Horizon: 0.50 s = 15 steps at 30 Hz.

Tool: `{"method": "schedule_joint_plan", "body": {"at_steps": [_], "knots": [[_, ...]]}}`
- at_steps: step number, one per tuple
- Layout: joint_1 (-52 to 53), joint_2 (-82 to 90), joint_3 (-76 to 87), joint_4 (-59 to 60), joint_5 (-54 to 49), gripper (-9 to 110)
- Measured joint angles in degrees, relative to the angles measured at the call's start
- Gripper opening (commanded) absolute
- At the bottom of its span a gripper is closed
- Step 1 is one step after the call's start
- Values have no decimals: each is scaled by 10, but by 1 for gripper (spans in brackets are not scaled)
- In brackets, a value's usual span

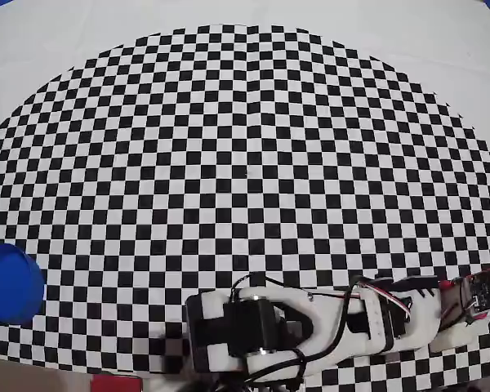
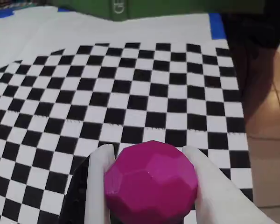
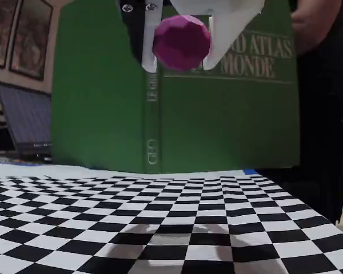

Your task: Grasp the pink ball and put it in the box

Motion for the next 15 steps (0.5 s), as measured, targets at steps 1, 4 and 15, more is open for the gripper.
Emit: {"method": "schedule_joint_plan", "body": {"at_steps": [1,4,15], "knots": [[0,4,2,0,0,0],[0,10,4,0,0,0],[-52,38,11,0,0,0]]}}
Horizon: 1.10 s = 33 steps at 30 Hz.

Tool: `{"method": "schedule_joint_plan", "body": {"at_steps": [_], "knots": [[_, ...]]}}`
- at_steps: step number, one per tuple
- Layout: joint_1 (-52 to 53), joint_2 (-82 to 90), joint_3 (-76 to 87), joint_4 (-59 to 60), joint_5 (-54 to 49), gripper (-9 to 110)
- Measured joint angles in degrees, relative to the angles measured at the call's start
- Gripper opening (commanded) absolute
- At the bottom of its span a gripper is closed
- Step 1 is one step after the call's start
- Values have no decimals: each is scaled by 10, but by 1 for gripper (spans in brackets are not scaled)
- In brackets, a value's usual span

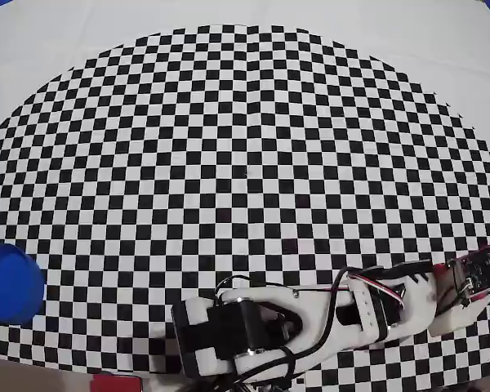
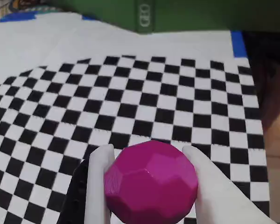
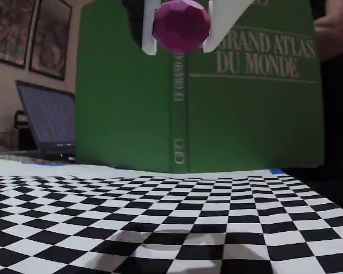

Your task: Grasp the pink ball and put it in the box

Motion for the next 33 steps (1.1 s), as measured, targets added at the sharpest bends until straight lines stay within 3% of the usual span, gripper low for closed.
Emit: {"method": "schedule_joint_plan", "body": {"at_steps": [33], "knots": [[-326,120,85,-1,0,0]]}}
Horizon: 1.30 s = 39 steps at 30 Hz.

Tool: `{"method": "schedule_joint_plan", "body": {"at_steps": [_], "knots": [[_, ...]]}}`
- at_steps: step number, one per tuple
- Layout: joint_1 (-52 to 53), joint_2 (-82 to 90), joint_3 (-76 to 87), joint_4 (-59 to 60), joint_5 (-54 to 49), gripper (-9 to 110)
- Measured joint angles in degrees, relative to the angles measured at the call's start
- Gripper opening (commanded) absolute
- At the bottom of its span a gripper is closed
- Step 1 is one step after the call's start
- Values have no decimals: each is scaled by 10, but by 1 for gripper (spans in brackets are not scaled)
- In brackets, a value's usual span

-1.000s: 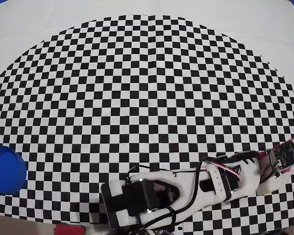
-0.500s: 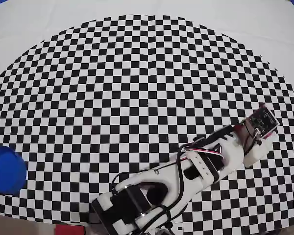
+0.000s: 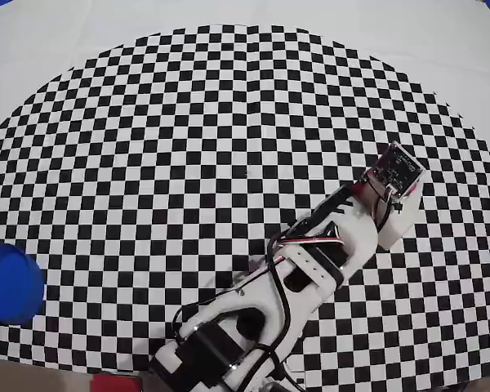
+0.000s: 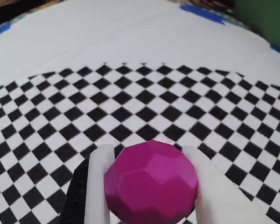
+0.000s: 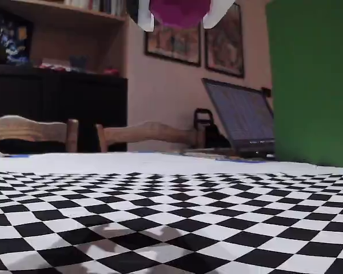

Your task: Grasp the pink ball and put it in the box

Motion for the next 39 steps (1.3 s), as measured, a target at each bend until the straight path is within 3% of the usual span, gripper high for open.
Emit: {"method": "schedule_joint_plan", "body": {"at_steps": [19,28,39], "knots": [[-275,211,118,0,0,0],[-396,223,140,1,0,0],[-470,228,140,25,0,0]]}}
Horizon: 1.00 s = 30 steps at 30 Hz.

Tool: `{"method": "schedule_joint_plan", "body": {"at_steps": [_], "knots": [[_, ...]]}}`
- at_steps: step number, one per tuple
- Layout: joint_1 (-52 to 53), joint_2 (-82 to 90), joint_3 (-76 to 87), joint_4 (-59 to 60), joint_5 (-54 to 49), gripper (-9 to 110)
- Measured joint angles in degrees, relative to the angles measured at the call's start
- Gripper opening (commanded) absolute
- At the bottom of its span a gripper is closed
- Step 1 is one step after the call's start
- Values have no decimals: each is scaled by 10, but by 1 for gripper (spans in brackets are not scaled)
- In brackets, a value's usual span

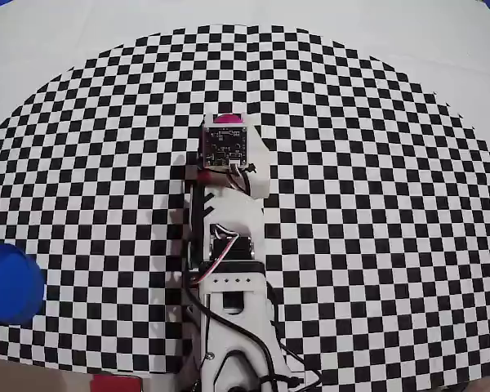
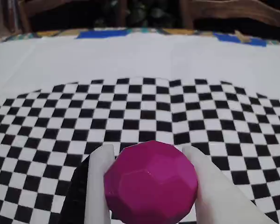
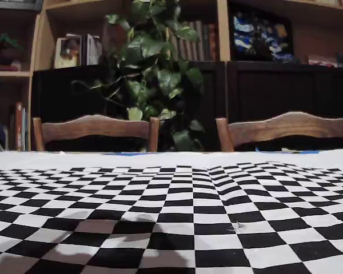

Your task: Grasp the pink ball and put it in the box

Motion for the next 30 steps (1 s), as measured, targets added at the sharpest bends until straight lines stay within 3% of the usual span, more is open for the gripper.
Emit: {"method": "schedule_joint_plan", "body": {"at_steps": [18,30], "knots": [[-211,33,0,18,0,0],[-297,33,0,18,2,0]]}}
